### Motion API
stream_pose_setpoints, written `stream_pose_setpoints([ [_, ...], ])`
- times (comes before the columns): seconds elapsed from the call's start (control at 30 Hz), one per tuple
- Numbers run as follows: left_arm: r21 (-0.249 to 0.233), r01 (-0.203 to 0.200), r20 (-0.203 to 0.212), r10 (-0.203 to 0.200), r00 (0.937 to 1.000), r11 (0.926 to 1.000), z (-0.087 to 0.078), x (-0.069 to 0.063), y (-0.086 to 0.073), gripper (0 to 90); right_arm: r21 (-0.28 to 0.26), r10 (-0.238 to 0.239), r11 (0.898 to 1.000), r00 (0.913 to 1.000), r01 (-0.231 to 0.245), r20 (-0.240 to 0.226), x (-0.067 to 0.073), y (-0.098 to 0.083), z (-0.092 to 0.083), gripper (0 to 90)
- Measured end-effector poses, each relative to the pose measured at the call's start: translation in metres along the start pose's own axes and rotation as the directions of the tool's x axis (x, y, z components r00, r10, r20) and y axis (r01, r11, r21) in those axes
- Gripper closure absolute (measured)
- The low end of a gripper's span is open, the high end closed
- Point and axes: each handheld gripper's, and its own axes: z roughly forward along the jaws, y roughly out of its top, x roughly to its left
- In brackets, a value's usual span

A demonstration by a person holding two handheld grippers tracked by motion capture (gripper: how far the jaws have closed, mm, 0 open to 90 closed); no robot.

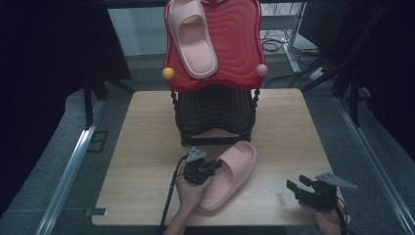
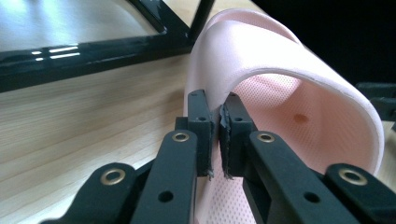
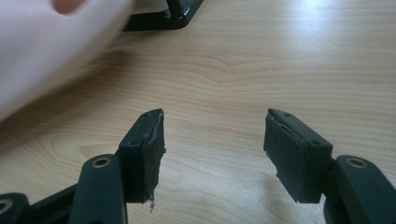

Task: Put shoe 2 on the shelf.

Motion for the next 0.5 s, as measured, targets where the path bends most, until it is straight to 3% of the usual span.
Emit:
stream_pose_setpoints([
  [0.27, -0.077, 0.066, 0.01, -0.066, 0.9978, 0.9948, -0.032, 0.014, -0.01, 84.5, 0.001, 0.012, 1.0, 0.9999, -0.012, 0.01, -0.002, -0.001, 0.001, 38.1],
  [0.5, -0.138, 0.091, 0.006, -0.091, 0.9959, 0.9863, -0.06, 0.02, -0.014, 84.3, 0.001, 0.027, 1.0, 0.9995, -0.027, 0.015, -0.002, -0.002, 0.001, 38.1],
])
